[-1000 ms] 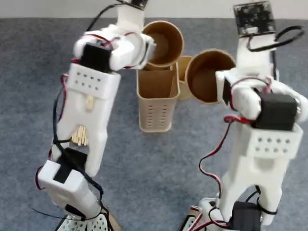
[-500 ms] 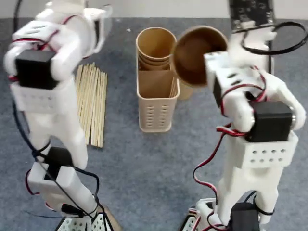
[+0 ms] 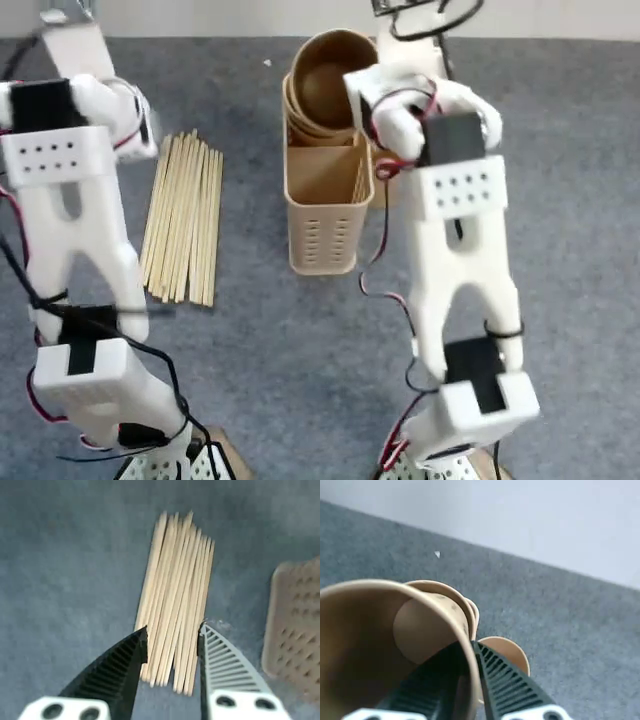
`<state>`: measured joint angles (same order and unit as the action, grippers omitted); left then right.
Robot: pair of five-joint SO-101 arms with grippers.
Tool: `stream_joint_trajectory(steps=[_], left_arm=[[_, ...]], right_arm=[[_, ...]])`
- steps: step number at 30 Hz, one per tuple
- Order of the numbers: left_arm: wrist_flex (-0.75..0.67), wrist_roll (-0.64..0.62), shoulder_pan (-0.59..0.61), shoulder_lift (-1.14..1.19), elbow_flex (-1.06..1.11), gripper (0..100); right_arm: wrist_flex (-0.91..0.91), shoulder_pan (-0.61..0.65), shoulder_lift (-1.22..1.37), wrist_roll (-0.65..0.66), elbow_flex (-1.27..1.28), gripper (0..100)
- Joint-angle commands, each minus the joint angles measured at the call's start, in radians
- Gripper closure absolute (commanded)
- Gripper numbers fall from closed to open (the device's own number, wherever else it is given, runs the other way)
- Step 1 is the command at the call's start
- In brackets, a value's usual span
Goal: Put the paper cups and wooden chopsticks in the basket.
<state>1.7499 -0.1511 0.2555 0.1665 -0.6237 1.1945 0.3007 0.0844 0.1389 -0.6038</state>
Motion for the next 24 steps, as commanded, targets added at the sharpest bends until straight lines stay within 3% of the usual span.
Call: stream_joint_trajectory(steps=[1,9,18,24], left_arm=[[-0.095,-0.006,0.001,-0.018,0.163,81],[-0.298,-0.069,-0.079,-0.018,0.470,81],[-0.302,-0.066,-0.148,-0.019,0.593,81],[-0.304,-0.060,-0.140,-0.176,0.642,81]], right_arm=[[-0.016,0.004,0.047,-0.041,-0.094,99.3],[-0.015,0.007,0.134,-0.009,-0.147,97.9],[0.059,0.008,0.120,0.040,-0.165,66.6],[0.134,0.012,0.022,0.038,-0.318,65.1]])
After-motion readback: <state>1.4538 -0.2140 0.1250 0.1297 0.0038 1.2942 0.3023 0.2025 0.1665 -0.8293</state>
